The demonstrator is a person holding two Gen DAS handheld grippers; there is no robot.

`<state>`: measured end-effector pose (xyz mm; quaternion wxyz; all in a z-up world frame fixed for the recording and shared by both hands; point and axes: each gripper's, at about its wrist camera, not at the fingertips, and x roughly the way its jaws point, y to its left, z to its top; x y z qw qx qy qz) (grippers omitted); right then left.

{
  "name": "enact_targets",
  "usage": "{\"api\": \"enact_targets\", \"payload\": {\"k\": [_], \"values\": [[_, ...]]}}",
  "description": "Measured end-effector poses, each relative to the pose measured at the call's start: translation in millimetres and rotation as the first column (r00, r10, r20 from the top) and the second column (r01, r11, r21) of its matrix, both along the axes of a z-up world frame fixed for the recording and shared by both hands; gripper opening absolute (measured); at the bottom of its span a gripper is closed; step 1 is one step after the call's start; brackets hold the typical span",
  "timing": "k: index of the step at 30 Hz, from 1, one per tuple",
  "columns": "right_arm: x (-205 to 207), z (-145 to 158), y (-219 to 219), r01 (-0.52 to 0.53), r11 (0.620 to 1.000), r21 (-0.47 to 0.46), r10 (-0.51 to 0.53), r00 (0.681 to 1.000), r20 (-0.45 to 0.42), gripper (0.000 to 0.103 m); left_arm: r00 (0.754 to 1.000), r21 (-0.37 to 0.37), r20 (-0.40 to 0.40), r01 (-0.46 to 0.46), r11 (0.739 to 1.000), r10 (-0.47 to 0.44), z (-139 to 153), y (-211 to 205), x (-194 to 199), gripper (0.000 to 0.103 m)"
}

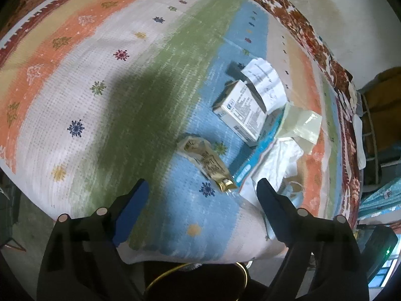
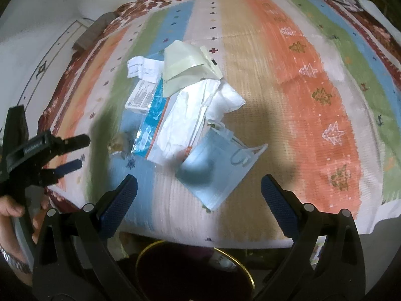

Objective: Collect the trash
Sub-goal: 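Grasp the gold wrapper with the left tool while the right tool grasps the blue mask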

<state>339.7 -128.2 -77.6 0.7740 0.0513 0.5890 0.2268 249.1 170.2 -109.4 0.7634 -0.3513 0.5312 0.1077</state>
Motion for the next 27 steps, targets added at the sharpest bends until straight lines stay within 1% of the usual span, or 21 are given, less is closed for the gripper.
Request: {"api": "enact_targets", "payload": {"k": [4,7,9,12,16,17,20,21,22,23,24,25,27], "values": [[6,-11,10,0.028,1.0,-0.007,-0.028,0.999,-0.02,0.089,1.0,-0.008,-0.003,-0.003,1.0,0.003,-5,5,5,0.079],[10,-19,15,0.045,0.998,-0.034,-0.046,0.999,-0.022,0.087,1.0,-0.021,-0.007,0.001,1.0,-0.002,-9,6,8,0.076],[14,-24,15,0.062,0.997,-0.037,-0.063,0.998,-0.032,0.081,1.0,-0.042,-0.013,-0.003,0.999,0.002,-13,8,11,0.073],[22,-34,14,0.089,0.995,-0.039,-0.091,0.995,-0.05,0.079,1.0,-0.054,-0.019,-0.016,0.998,0.015,-19,9,14,0.069],[29,-47,15,0.103,0.993,-0.058,-0.107,0.992,-0.067,0.073,0.999,-0.089,-0.029,-0.048,0.995,0.045,-28,11,18,0.061],[30,-49,15,0.107,0.993,-0.055,-0.111,0.991,-0.076,0.069,0.998,-0.095,-0.03,-0.053,0.994,0.051,-30,11,19,0.057],[32,-55,17,0.107,0.993,-0.049,-0.111,0.989,-0.095,0.063,0.997,-0.152,-0.032,-0.068,0.986,0.064,-40,12,21,0.052],[33,-56,17,0.105,0.993,-0.055,-0.11,0.989,-0.094,0.061,0.997,-0.172,-0.033,-0.072,0.982,0.068,-44,12,23,0.048],[34,-57,19,0.103,0.993,-0.06,-0.109,0.99,-0.093,0.059,0.997,-0.173,-0.039,-0.076,0.982,0.071,-46,11,25,0.047],[34,-59,19,0.101,0.992,-0.069,-0.107,0.99,-0.094,0.054,0.996,-0.17,-0.045,-0.077,0.982,0.07,-48,9,26,0.044],[34,-60,20,0.098,0.992,-0.077,-0.105,0.99,-0.097,0.049,0.996,-0.173,-0.054,-0.076,0.982,0.068,-51,8,28,0.038],[34,-61,21,0.092,0.993,-0.077,-0.1,0.99,-0.102,0.046,0.996,-0.18,-0.06,-0.076,0.981,0.066,-53,6,30,0.035],[33,-61,24,0.078,0.994,-0.074,-0.086,0.991,-0.106,0.038,0.996,-0.191,-0.063,-0.075,0.979,0.064,-55,5,33,0.022]]}}
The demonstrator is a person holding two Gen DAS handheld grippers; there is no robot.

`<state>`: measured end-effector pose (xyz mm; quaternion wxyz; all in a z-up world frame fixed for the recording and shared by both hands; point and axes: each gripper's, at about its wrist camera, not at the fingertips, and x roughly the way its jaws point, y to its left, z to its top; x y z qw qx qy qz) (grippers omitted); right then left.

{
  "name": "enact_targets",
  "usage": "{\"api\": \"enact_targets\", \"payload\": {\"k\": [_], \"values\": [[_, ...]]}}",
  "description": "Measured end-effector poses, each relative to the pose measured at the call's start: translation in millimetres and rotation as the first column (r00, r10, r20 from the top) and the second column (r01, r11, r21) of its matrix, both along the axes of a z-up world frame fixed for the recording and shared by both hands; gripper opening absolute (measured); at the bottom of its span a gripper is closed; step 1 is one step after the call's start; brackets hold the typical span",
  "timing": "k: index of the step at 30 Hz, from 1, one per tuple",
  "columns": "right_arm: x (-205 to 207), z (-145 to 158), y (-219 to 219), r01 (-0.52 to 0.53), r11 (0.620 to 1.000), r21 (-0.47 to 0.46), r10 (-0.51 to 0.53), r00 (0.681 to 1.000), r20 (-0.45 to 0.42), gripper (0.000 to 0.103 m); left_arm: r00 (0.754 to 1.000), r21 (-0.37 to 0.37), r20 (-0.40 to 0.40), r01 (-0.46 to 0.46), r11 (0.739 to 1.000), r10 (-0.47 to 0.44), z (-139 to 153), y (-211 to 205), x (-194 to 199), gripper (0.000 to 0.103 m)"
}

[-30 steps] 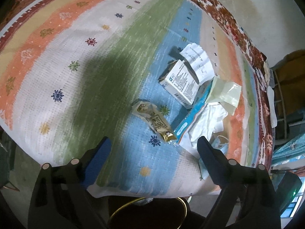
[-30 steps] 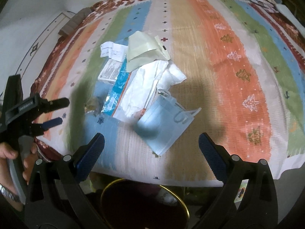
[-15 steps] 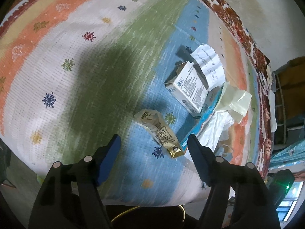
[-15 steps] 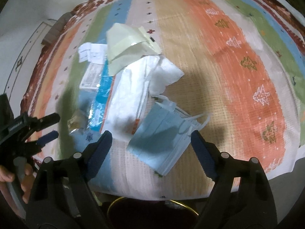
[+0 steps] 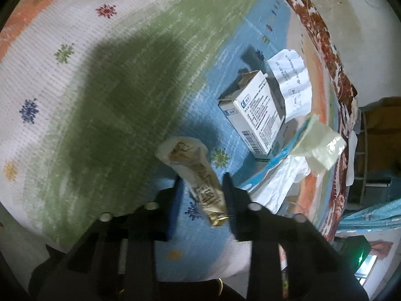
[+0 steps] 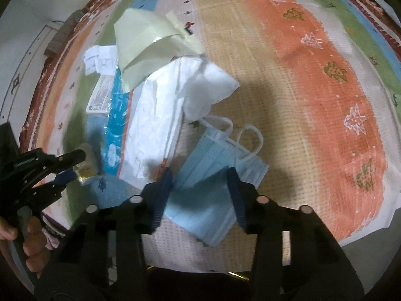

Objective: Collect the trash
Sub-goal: 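Grasp the gold wrapper with the left tool while the right tool grasps the blue mask, then carry the wrapper and mask to the bin and release both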

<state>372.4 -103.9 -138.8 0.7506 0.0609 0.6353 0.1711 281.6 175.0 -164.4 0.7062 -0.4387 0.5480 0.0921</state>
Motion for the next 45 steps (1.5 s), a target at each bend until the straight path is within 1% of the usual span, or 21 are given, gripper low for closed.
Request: {"api": "enact_targets", "payload": {"k": [1,3,6,12,14,16,17,22,26,31,36,45], "values": [[0,0,1,-0.006,1.0,-0.003,0.006,1.0,0.002,0.037,1.0,0.003,0.002,0.003,1.0,-0.003,0,0,2,0.018],[0,-1,0,-0.011,1.0,-0.009,0.011,1.0,0.002,0.027,1.0,0.019,0.003,0.008,1.0,-0.008,2,-1,3,0.013],[0,-4,-2,-0.011,1.0,-0.014,0.011,1.0,-0.002,0.019,1.0,0.032,0.006,0.021,0.999,-0.021,5,-3,5,0.011],[0,3,-3,-0.043,0.999,-0.008,0.043,0.999,0.024,0.012,0.996,0.103,0.038,0.075,0.992,-0.08,25,-12,10,0.01],[0,8,-4,-0.058,0.998,-0.006,0.058,0.998,0.035,0.011,0.994,0.125,0.042,0.09,0.988,-0.096,30,-14,12,0.01],[-1,13,-6,-0.07,0.998,-0.007,0.07,0.997,0.045,0.01,0.99,0.191,0.038,0.128,0.973,-0.138,38,-21,14,0.01],[-1,15,-8,-0.072,0.997,-0.006,0.072,0.996,0.047,0.01,0.987,0.209,0.045,0.141,0.968,-0.154,42,-23,14,0.01],[-1,23,-17,-0.068,0.998,0.012,0.067,0.996,0.05,0.009,0.982,0.202,0.078,0.153,0.967,-0.172,56,-25,11,0.01],[-8,30,-21,-0.078,0.997,0.019,0.077,0.995,0.059,0.009,0.976,0.241,0.088,0.173,0.955,-0.199,67,-30,7,0.01],[-19,45,-17,-0.126,0.992,-0.001,0.125,0.986,0.115,0.009,0.968,0.268,0.103,0.195,0.944,-0.229,79,-36,-1,0.01],[-33,62,-16,-0.174,0.985,-0.022,0.175,0.97,0.168,0.009,0.961,0.276,0.124,0.205,0.939,-0.247,91,-44,-11,0.01],[-57,90,-17,-0.236,0.971,-0.03,0.236,0.941,0.242,0.008,0.933,0.323,0.18,0.242,0.915,-0.311,123,-70,-38,0.01]]}}
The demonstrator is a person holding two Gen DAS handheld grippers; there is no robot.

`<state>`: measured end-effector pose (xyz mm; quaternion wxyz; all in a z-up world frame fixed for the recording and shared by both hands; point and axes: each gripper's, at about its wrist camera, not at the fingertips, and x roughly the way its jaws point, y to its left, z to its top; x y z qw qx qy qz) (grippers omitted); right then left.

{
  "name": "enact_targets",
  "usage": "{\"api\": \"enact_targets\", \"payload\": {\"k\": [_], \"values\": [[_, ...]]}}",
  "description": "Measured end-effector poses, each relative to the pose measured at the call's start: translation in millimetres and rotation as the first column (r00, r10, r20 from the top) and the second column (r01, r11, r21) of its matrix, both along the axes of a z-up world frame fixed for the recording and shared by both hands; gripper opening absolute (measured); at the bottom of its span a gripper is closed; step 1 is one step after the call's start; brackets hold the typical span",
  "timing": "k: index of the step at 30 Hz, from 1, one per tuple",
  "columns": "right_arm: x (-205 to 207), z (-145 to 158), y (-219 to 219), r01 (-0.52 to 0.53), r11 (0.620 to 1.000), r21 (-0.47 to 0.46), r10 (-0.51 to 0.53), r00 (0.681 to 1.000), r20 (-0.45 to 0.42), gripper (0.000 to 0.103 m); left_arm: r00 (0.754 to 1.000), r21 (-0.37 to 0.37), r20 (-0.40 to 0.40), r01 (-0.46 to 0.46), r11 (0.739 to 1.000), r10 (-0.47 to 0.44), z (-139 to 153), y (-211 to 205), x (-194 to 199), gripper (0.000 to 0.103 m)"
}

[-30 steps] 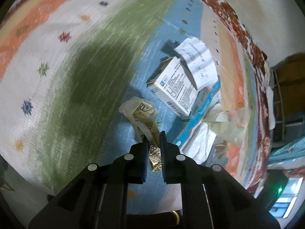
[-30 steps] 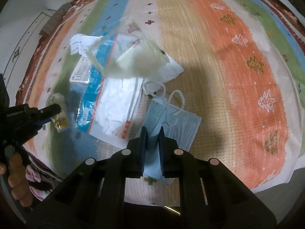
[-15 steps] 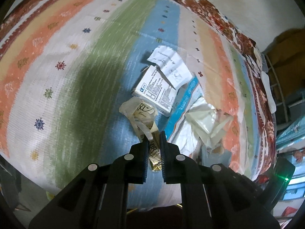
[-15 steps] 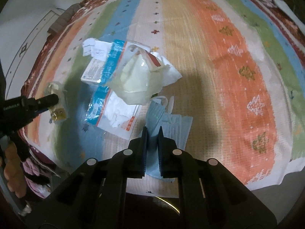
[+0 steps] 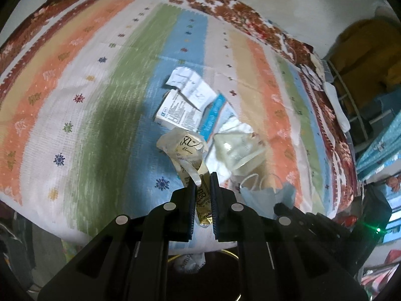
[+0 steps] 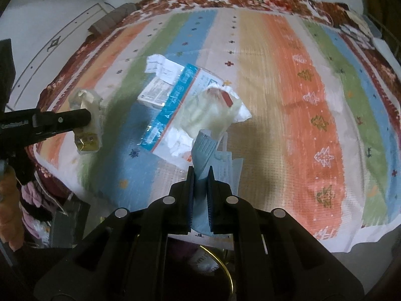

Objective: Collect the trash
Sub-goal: 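Carry the wrapper and mask to the bin and release both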

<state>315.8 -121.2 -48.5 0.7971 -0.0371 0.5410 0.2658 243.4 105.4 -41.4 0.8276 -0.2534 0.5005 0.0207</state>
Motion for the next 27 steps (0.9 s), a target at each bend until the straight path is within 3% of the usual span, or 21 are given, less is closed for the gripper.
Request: {"api": "enact_targets", "payload": {"k": [16,27], "values": [[-57,49,-24,-0.085,0.993,0.083,0.077,0.992,0.097,0.008,0.989,0.014,0.125,0.082,0.997,-0.083,40,-40,-71,0.01],[-108,59,-42,-0.15,0.982,0.118,0.134,0.982,0.133,0.008,0.976,-0.006,0.185,0.12,0.993,-0.117,42,-66,-121,0.01]]}}
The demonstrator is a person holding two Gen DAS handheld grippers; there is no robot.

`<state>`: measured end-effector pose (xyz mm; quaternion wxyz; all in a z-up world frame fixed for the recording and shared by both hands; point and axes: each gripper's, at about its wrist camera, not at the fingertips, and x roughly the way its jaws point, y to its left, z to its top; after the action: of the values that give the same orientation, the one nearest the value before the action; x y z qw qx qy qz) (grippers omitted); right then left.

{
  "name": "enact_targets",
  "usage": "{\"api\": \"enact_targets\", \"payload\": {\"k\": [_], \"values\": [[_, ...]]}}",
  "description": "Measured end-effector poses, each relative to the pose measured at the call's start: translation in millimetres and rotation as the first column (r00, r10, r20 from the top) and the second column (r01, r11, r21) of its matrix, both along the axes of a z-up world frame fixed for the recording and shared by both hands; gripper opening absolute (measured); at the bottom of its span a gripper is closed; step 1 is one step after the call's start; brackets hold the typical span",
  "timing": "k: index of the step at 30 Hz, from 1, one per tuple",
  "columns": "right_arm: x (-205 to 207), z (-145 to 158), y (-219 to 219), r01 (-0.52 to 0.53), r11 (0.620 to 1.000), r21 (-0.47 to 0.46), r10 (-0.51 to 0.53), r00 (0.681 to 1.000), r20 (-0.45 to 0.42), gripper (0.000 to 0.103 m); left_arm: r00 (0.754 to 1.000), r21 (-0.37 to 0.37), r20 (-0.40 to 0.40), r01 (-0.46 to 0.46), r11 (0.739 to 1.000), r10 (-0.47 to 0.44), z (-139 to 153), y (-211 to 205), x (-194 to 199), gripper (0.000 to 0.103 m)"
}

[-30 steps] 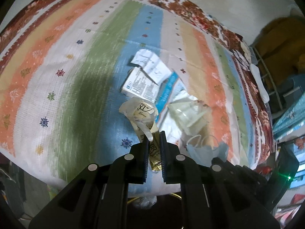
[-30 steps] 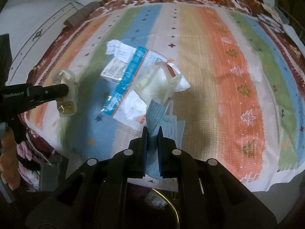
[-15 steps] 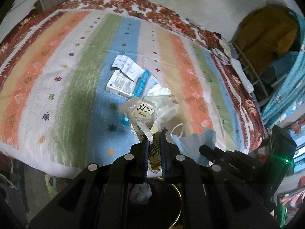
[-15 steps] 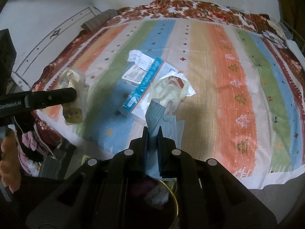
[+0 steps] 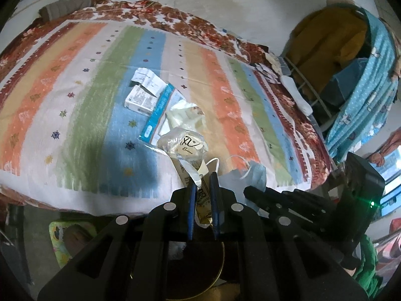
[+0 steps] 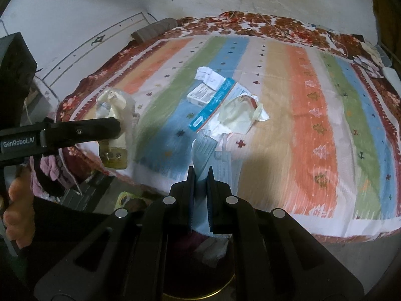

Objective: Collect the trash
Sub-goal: 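Carry the wrapper and mask to the bin and release both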

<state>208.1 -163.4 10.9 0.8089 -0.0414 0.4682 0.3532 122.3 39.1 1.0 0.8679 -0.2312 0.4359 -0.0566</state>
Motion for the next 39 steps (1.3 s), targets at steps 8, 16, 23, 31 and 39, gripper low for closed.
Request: {"api": "enact_targets", "payload": {"k": [8,16,23,31,39], "values": [[-31,-1,-9,-0.042,0.999,0.028,0.043,0.999,-0.013,0.008,1.0,-0.004,0.001,0.025,1.0,-0.025,-7,-9,-27,0.01],[-56,-11,-14,-0.075,0.997,0.024,0.076,0.996,-0.043,0.008,0.998,0.016,-0.052,0.039,0.999,-0.038,-24,-23,-48,0.01],[-73,-27,-19,-0.075,0.997,-0.014,0.073,0.993,-0.094,0.008,0.987,0.039,-0.157,0.04,0.998,-0.033,-50,-31,-59,0.01],[-82,-57,-16,-0.075,0.993,-0.09,0.056,0.979,-0.196,0.008,0.961,0.053,-0.275,0.036,0.998,-0.02,-77,-36,-57,0.01],[-71,-75,-17,-0.039,0.991,-0.125,0.004,0.963,-0.268,0.032,0.945,0.045,-0.326,0.02,0.999,-0.004,-89,-35,-52,0.036]]}}
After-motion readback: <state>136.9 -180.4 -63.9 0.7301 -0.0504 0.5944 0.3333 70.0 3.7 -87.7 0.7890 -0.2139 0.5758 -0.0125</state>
